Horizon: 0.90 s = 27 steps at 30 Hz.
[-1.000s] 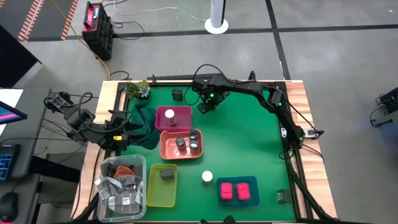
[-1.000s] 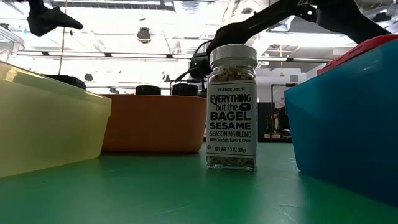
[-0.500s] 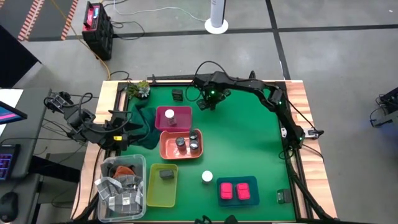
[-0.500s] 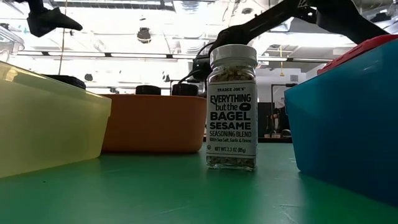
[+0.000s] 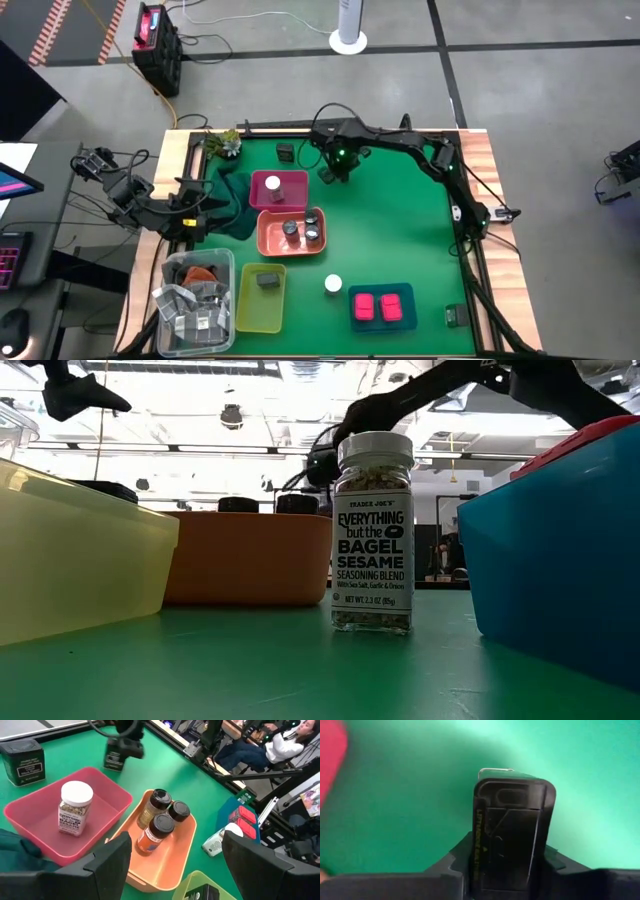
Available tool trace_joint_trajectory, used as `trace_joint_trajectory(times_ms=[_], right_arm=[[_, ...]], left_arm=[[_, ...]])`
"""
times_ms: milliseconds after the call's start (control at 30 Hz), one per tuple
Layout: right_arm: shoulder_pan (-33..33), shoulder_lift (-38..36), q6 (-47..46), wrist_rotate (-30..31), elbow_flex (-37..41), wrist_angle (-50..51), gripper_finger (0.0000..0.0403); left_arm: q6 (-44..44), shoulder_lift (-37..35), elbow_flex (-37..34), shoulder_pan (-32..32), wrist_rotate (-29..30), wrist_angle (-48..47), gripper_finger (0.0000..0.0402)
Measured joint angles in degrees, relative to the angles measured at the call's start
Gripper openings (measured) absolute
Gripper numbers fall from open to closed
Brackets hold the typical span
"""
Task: Sort spices by type
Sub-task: Put the top right green seasoning can into the yellow bin
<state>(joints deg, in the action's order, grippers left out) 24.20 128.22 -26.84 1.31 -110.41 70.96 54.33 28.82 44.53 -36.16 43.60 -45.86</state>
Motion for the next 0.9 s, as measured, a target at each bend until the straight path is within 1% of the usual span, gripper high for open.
trace_joint_trajectory(times_ms=[167,333,500,600,700,900], right_arm=[[-4.09,-1.84,2.96,-0.18,0.02,4.99,0.0154],[-8.68,-6.78,2.57,0.02,0.02,4.85,0.0149],[-14.71,-12.69,-0.86,0.32,0.02,3.75,0.0150],[-19.49,-15.85,-2.40,0.39,0.02,-0.22,0.0158],[-24.80,-17.71,-4.39,0.40,0.01,-5.89,0.0157],[-34.99,-17.31,-6.31,2.06,0.00,-22.95,0.0153]], left_arm=[[0.13,-0.02,0.00,0.00,-1.17,-0.47,0.0294],[3.04,-0.02,0.00,0.00,-2.58,-4.23,0.0294],[6.87,-0.02,0.00,0.00,-4.28,-6.65,0.0294],[6.32,0.00,0.00,0.00,-4.29,-6.65,0.0294],[5.46,-0.01,0.00,0.00,-4.26,-6.84,0.0294],[5.50,-0.02,0.00,0.00,-4.22,-7.13,0.0294]])
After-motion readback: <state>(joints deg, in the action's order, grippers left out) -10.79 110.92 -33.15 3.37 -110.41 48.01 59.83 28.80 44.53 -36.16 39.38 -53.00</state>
